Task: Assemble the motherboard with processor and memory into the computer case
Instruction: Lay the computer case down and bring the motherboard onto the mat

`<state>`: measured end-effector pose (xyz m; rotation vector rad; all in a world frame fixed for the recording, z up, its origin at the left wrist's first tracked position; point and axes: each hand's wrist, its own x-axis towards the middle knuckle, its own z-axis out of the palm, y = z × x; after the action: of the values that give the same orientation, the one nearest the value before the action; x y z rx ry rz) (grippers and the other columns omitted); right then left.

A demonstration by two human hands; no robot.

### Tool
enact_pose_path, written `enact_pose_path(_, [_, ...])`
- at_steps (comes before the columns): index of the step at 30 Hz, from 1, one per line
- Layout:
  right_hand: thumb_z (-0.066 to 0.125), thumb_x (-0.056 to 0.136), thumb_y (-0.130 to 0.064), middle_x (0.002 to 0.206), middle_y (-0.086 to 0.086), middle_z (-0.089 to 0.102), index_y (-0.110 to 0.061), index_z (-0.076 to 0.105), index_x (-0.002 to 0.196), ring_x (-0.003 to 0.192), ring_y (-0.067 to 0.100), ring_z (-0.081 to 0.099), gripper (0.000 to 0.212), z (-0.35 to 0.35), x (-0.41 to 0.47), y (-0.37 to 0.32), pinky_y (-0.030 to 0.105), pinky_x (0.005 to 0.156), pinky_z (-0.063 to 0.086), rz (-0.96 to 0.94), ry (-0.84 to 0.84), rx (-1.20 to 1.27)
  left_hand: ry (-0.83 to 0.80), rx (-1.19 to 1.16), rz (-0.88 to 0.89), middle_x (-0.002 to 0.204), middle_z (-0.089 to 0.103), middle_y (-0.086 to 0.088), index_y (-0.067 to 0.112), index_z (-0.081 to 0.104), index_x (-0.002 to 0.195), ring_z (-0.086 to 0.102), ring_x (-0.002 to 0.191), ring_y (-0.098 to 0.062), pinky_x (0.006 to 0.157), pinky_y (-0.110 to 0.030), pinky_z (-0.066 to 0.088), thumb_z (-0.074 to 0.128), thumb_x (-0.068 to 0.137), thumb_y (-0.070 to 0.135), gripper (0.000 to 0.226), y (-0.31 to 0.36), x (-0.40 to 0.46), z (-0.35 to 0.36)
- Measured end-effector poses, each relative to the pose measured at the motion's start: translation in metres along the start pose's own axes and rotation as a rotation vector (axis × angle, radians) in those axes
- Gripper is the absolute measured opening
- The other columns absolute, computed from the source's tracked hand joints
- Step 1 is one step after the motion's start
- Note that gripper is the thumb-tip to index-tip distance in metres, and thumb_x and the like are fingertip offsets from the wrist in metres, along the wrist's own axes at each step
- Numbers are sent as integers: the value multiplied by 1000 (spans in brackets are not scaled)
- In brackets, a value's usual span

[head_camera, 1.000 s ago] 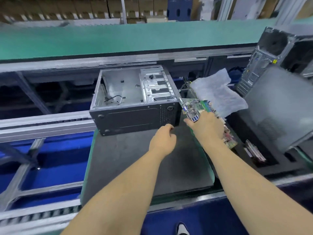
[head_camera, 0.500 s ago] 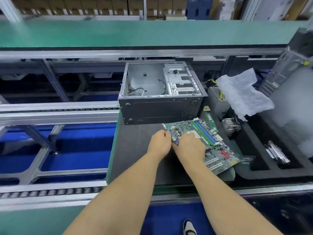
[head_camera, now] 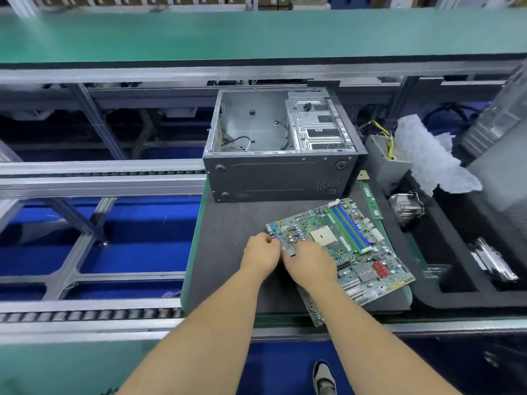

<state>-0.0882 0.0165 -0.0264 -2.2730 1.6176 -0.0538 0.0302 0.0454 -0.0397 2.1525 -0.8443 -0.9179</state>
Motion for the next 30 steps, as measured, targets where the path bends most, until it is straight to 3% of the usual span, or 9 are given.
enact_pose_path(3, [43, 100, -55, 79, 3, 65, -16, 61, 78, 71, 21, 61, 48, -26, 20, 27, 30, 59, 47, 85, 131, 82, 93, 148, 36, 117, 53, -5, 15, 55, 115, 52, 107, -28, 79, -38, 44, 44, 97, 28, 25, 17, 7, 0])
enact_pose_path(5, [50, 100, -38, 90, 6, 65, -11, 64, 92, 85, 28, 62, 32, -44, 37, 55, 33, 65, 47, 142, 250, 42, 106, 256, 114, 129, 46, -4, 18, 48, 128, 44, 118, -28, 84, -39, 41, 40, 100, 29, 32, 29, 12, 3])
enact_pose_path(7, [53, 99, -31, 113, 13, 62, -9, 63, 112, 106, 35, 57, 28, -55, 52, 82, 42, 80, 48, 231, 286, -13, 128, 340, 168, 134, 43, -5, 19, 45, 134, 40, 120, -28, 87, -40, 42, 39, 100, 29, 36, 38, 16, 8])
enact_pose_path(11, [51, 101, -43, 134, 19, 48, -7, 53, 131, 124, 41, 46, 47, -51, 72, 122, 52, 99, 42, 372, 106, 8, 174, 355, 136, 131, 41, -7, 17, 44, 132, 41, 117, -29, 87, -44, 46, 43, 99, 30, 35, 39, 20, 19])
enact_pose_path(18, [51, 97, -60, 136, 21, 46, -12, 54, 138, 125, 42, 42, 63, -42, 88, 145, 50, 99, 43, 417, 35, 137, 150, 333, 43, 132, 37, -6, 19, 43, 137, 38, 120, -28, 78, -38, 40, 46, 99, 31, 40, 22, 38, 17])
enact_pose_path(22, [60, 85, -72, 133, 17, 57, -18, 51, 144, 131, 38, 44, 81, -46, 91, 146, 48, 101, 43, 427, -20, 168, 127, 347, 13, 133, 42, -6, 17, 52, 134, 39, 122, -29, 89, -40, 43, 44, 100, 33, 38, 26, 44, 16])
enact_pose_path(25, [73, 75, -70, 131, 16, 60, -16, 54, 141, 127, 38, 50, 87, -50, 89, 141, 48, 97, 48, 449, -7, 223, 110, 272, -29, 129, 44, -7, 13, 56, 124, 48, 114, -29, 95, -43, 46, 47, 97, 28, 32, 29, 45, 17])
enact_pose_path(28, [78, 76, -63, 123, 14, 67, -12, 59, 135, 116, 38, 59, 80, -55, 86, 135, 46, 93, 54, 454, 33, 310, 146, 144, -98, 123, 48, -14, 4, 59, 105, 57, 98, -33, 82, -42, 50, 51, 94, 24, 24, 30, 46, 14])
enact_pose_path(30, [78, 78, -60, 115, 12, 70, -11, 62, 131, 107, 35, 64, 74, -58, 84, 130, 44, 89, 55, 441, 57, 340, 179, 101, -117, 122, 53, -27, -7, 61, 103, 58, 98, -39, 79, -46, 50, 50, 93, 24, 35, 29, 46, 10])
